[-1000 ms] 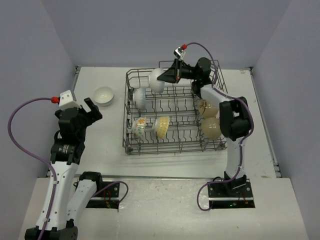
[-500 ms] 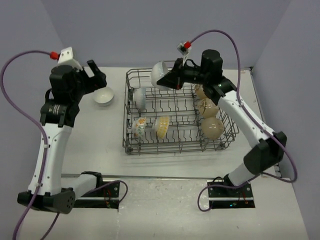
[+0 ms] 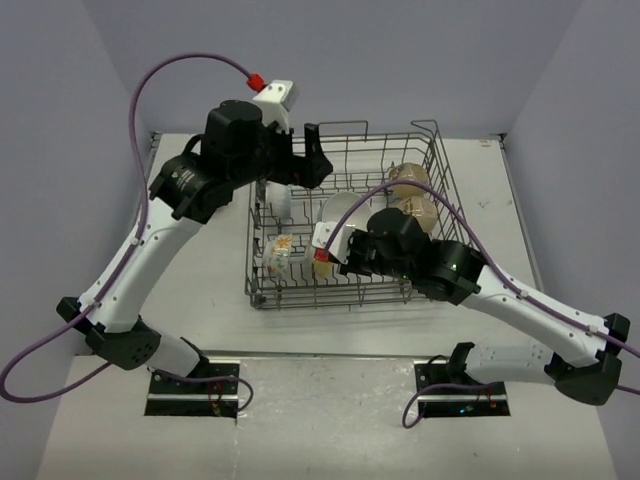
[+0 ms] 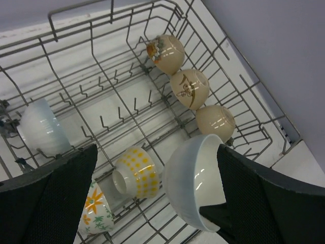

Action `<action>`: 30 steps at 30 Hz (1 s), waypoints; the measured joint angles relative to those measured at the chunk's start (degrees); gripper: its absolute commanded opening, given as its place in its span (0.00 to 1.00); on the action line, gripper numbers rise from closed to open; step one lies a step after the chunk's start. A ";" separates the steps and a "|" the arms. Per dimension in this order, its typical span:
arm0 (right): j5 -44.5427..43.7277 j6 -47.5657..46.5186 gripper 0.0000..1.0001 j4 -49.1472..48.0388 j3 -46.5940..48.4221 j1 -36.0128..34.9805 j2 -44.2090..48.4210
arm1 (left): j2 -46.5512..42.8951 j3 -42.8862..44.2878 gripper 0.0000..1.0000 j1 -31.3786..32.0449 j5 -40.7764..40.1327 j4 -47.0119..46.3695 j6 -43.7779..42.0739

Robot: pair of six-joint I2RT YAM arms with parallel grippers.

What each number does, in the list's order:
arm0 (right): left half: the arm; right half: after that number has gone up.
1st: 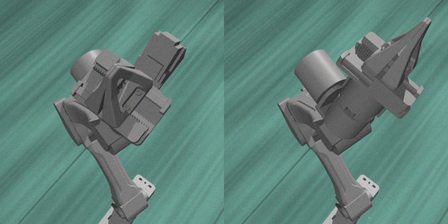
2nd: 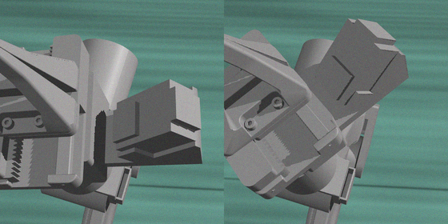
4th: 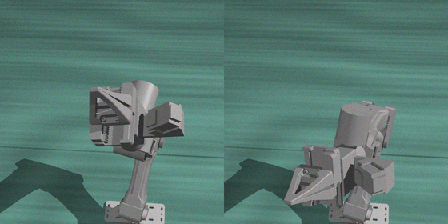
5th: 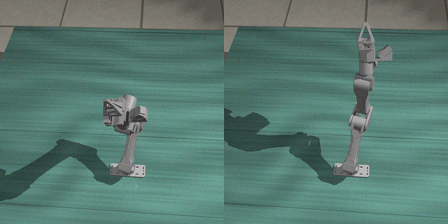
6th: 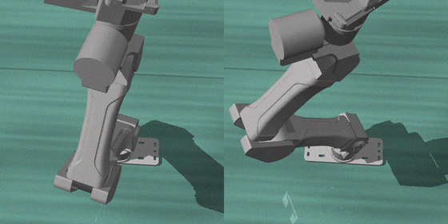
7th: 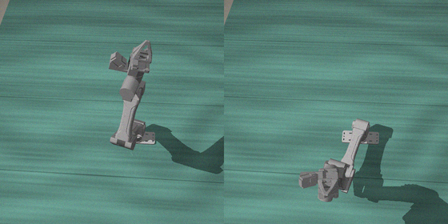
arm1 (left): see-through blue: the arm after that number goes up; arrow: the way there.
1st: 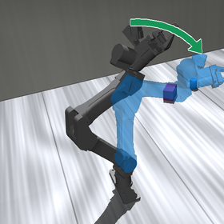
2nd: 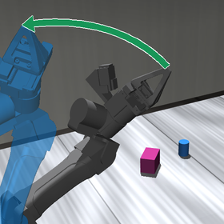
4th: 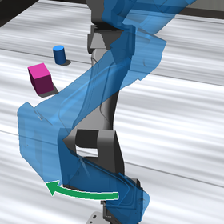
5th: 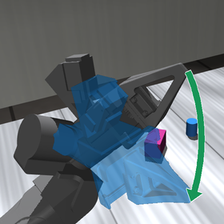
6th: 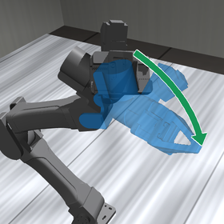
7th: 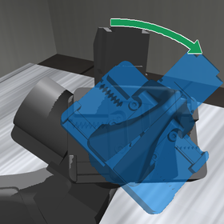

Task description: Unload the bowls from the dish rack

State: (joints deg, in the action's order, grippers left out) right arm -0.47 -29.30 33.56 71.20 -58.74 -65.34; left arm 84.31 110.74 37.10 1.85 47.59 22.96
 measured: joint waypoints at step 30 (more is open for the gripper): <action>-20.06 -1.29 0.99 -1.07 4.66 -4.20 -4.66 | 8.72 -4.39 0.00 8.13 -24.33 11.39 0.46</action>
State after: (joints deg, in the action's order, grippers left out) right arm -20.53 -30.59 32.49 75.85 -62.94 -70.00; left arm 93.03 106.34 45.23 -22.48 58.98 23.42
